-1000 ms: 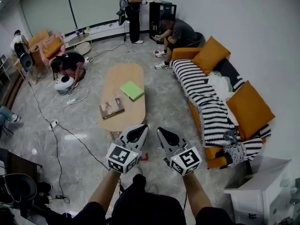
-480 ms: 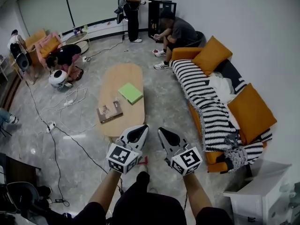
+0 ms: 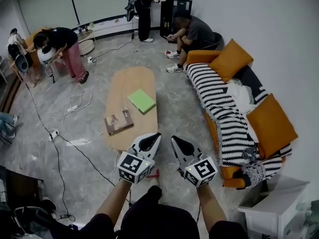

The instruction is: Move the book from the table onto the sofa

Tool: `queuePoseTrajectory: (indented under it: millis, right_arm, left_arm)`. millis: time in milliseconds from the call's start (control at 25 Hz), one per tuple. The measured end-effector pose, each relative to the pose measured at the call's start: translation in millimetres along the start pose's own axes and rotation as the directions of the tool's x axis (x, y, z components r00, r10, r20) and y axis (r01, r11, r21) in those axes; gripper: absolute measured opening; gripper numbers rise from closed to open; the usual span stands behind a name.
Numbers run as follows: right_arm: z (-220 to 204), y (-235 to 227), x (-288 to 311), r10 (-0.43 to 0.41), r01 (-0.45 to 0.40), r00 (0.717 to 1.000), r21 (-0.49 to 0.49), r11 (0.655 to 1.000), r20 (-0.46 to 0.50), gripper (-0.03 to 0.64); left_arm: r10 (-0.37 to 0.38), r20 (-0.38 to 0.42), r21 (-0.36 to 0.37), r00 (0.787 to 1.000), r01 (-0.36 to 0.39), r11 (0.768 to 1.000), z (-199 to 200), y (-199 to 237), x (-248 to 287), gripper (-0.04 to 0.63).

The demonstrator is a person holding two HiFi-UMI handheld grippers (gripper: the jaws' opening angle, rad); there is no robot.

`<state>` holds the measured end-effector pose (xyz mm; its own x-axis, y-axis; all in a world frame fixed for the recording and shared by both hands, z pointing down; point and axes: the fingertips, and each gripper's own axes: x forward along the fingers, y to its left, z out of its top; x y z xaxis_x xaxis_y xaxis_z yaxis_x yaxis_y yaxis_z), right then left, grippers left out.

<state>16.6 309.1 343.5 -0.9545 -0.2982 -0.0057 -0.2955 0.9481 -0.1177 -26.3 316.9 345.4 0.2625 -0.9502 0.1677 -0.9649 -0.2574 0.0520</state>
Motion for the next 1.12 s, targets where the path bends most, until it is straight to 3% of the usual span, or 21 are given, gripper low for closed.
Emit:
queuePoseTrajectory:
  millis: [680,1120]
  right_arm:
    - [4,-26,117,-0.022,0.022,0.998,0.001,1.000,-0.051,0.025]
    - [-9,-67,150,-0.022,0.023,0.997,0.022,0.999,-0.069,0.025]
  left_arm:
    - [-0.024,-0.026,-0.034,0.999,0.023,0.999,7,120,29,0.015]
    - [-0.009,-0.054,-0.062,0.998,0.005,0.998,-5,160,66,0.015]
